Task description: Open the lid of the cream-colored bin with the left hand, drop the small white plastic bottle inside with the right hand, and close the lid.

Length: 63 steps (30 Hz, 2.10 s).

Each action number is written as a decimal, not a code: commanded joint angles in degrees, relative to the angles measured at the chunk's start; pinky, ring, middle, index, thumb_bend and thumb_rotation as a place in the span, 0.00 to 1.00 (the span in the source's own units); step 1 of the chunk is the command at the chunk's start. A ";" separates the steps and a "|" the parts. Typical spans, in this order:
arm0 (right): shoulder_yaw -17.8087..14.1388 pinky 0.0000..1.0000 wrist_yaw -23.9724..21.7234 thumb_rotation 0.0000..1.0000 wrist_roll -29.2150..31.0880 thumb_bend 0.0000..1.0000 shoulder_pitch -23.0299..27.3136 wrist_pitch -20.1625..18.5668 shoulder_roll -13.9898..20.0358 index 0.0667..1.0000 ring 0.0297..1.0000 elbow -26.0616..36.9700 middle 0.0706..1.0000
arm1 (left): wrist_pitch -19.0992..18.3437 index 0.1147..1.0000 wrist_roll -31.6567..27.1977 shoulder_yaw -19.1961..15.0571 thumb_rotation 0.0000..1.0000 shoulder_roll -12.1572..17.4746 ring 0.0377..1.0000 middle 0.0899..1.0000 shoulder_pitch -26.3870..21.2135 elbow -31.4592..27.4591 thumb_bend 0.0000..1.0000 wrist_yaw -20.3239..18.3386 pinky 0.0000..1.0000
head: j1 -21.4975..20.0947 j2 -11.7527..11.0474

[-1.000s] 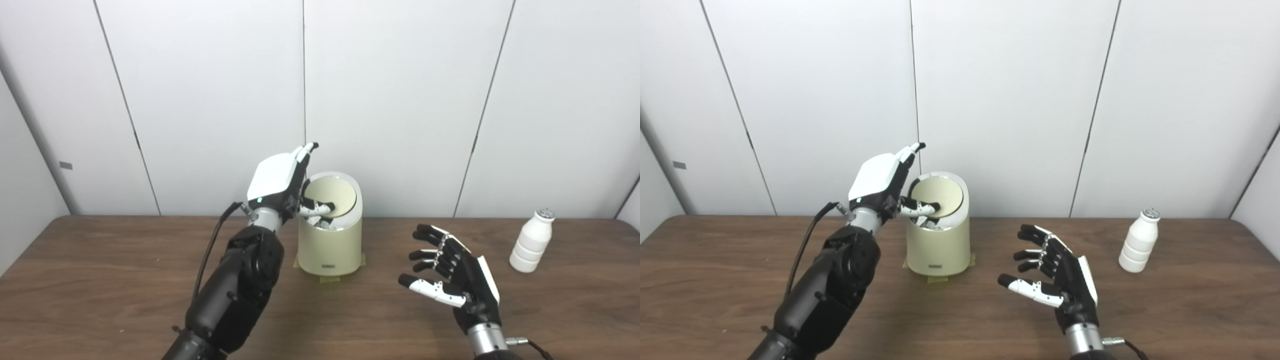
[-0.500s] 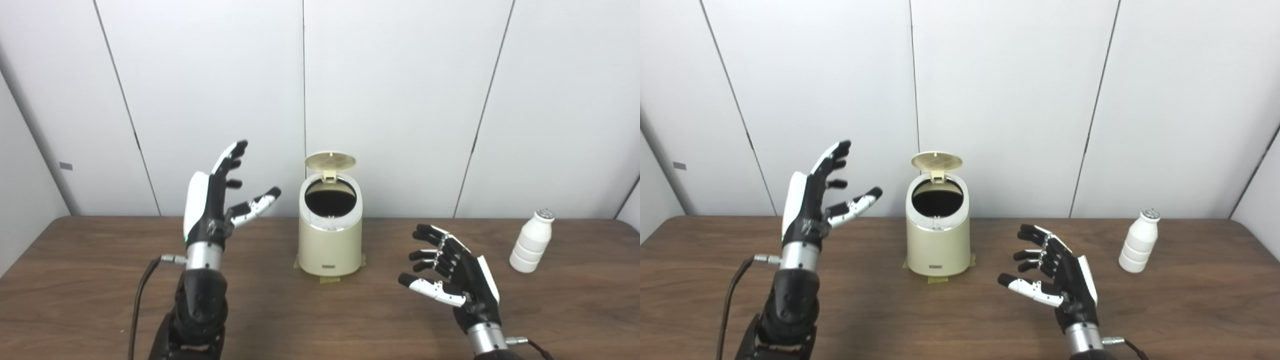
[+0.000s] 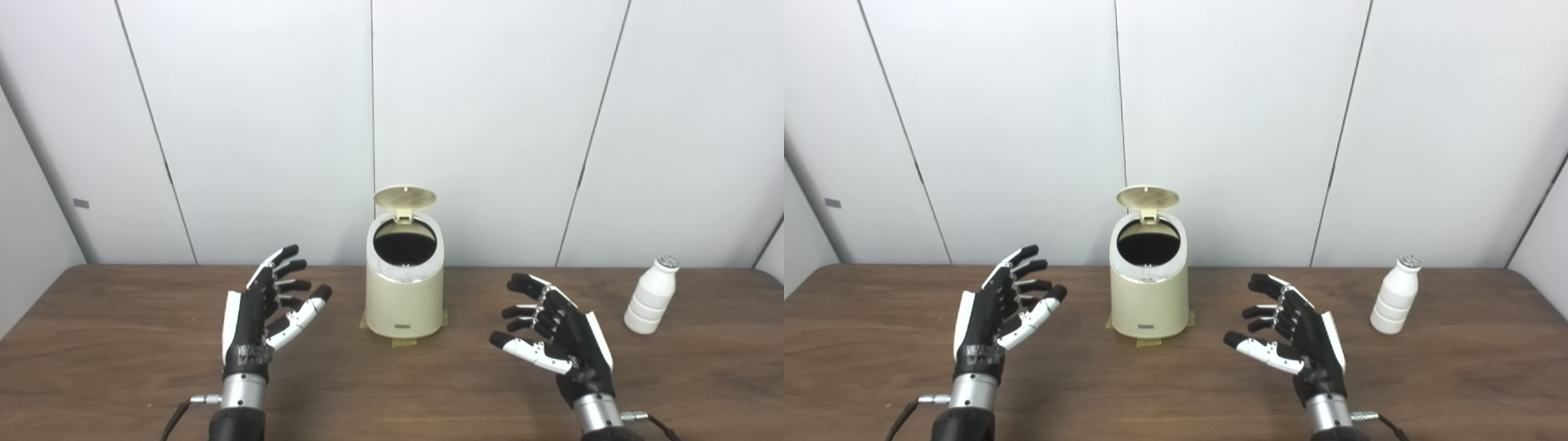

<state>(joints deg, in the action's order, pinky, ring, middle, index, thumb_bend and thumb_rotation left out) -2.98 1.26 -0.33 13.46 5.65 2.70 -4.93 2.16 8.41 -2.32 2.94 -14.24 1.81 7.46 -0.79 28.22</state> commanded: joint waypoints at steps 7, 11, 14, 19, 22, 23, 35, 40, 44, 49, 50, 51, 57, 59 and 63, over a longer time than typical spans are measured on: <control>-0.77 0.51 -1.27 0.17 2.30 0.82 3.73 2.76 1.34 0.70 0.56 1.78 0.70 | 7.09 0.78 -2.73 1.10 0.32 2.31 0.62 0.70 -0.09 3.30 0.75 -4.28 0.51 | -4.51 -1.59; -1.11 0.61 -2.45 0.11 1.91 0.77 7.59 0.98 4.36 0.81 0.55 5.09 0.80 | 8.68 0.77 -3.34 1.09 0.32 3.14 0.63 0.70 -0.05 5.00 0.73 -5.51 0.53 | -8.25 -2.95; -0.94 0.55 -1.64 0.11 -2.76 0.76 11.32 -4.66 7.44 0.81 0.59 10.53 0.80 | 8.62 0.78 -3.23 0.80 0.32 3.62 0.64 0.71 -0.20 5.51 0.70 -5.81 0.53 | -11.18 -4.04; -2.52 0.53 0.19 0.17 -9.06 0.81 17.83 -10.40 13.20 0.76 0.63 10.73 0.78 | 8.25 0.79 -4.12 0.11 0.32 4.50 0.66 0.72 -0.58 6.72 0.69 -6.43 0.55 | -16.11 -6.25; -4.13 0.60 -0.22 0.20 -9.77 0.84 21.12 -11.34 17.41 0.74 0.68 7.93 0.80 | 9.94 0.80 -4.61 -0.19 0.29 5.47 0.66 0.72 -1.00 8.36 0.67 -6.93 0.55 | -18.86 -7.94; -4.57 0.63 -0.31 0.23 -10.22 0.85 22.06 -11.61 18.90 0.74 0.70 7.26 0.80 | 10.37 0.80 -4.73 -0.24 0.29 5.76 0.66 0.73 -1.10 8.75 0.66 -7.03 0.55 | -19.83 -8.45; -8.81 0.71 -3.28 0.13 -10.10 0.78 23.30 -25.01 29.55 0.81 0.81 10.60 0.86 | 10.01 0.81 -4.82 -0.52 0.21 6.88 0.69 0.74 -1.28 8.47 0.57 -7.50 0.56 | -23.60 -9.40; -10.33 0.79 -7.43 0.18 -6.59 0.84 19.87 -25.32 33.03 0.88 0.88 7.91 0.92 | 8.92 0.82 -4.48 -0.54 0.17 6.90 0.68 0.74 -1.00 7.22 0.55 -7.38 0.55 | -23.98 -9.00; -10.50 0.85 -9.11 0.28 -5.14 0.92 16.78 -25.71 34.30 0.93 0.91 6.60 0.95 | 8.32 0.82 -5.05 -0.64 0.14 7.07 0.67 0.74 -0.63 6.36 0.55 -7.84 0.54 | -24.17 -8.60; -11.41 0.88 -9.97 0.31 -2.87 0.92 12.83 -25.11 33.70 0.96 0.93 5.43 0.97 | 7.03 0.82 -4.92 -0.62 0.13 7.36 0.68 0.75 -0.49 5.31 0.53 -8.21 0.55 | -24.42 -8.25; -11.51 0.88 -9.84 0.31 -2.58 0.92 12.33 -24.97 33.39 0.96 0.92 5.28 0.97 | 6.95 0.83 -5.13 -0.63 0.12 7.37 0.69 0.75 -0.49 5.20 0.52 -8.37 0.56 | -24.42 -8.25; -11.48 0.88 -9.72 0.31 -2.45 0.91 11.92 -24.68 33.19 0.96 0.92 5.08 0.96 | 6.83 0.83 -5.19 -0.69 0.12 7.36 0.69 0.76 -0.51 5.13 0.52 -8.36 0.56 | -24.42 -8.14; -12.48 0.89 -9.55 0.30 0.87 0.93 9.42 -21.34 30.72 0.98 0.92 1.77 0.97 | 4.98 0.82 -5.09 -0.73 0.11 7.26 0.68 0.75 -0.55 4.04 0.53 -8.30 0.55 | -24.56 -7.87; -12.90 0.87 -9.40 0.26 1.97 0.92 9.12 -20.51 29.82 0.99 0.93 0.46 0.98 | 4.84 0.81 -5.07 -0.66 0.09 7.15 0.68 0.74 -0.46 3.57 0.53 -8.30 0.55 | -24.60 -7.83; -12.90 0.85 -9.10 0.21 2.46 0.88 8.66 -18.70 28.63 0.98 0.91 -1.98 0.97 | 4.64 0.82 -5.16 -0.56 0.07 7.25 0.67 0.74 -0.40 3.25 0.53 -8.51 0.54 | -24.58 -7.62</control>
<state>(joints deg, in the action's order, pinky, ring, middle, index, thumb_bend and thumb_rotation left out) -14.96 -8.76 1.57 20.60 -16.75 29.95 -7.61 5.89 3.54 -2.74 9.61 -12.68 7.32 -0.78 -25.31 20.65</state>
